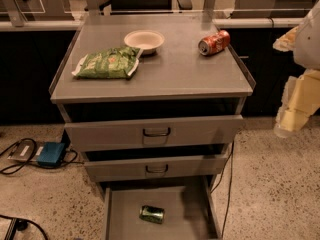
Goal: Pick green can from bottom drawer and place on counter
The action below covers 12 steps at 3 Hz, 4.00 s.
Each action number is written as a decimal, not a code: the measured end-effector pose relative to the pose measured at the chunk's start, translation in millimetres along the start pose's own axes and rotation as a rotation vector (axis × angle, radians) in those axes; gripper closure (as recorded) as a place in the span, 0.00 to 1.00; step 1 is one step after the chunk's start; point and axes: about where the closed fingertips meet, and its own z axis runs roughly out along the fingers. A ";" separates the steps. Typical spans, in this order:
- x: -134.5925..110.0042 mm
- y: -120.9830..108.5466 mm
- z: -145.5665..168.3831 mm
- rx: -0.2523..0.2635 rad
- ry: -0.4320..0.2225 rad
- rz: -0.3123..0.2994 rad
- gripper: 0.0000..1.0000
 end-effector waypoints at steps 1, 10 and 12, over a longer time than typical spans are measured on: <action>-1.5 0.7 1.4 0.000 -0.005 0.001 0.00; -24.1 138.5 232.7 -0.382 -0.421 0.119 0.00; -33.6 142.1 307.5 -0.322 -0.430 0.206 0.00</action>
Offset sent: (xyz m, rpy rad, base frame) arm 0.0005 0.0134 -0.0151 0.0419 0.0123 -0.0001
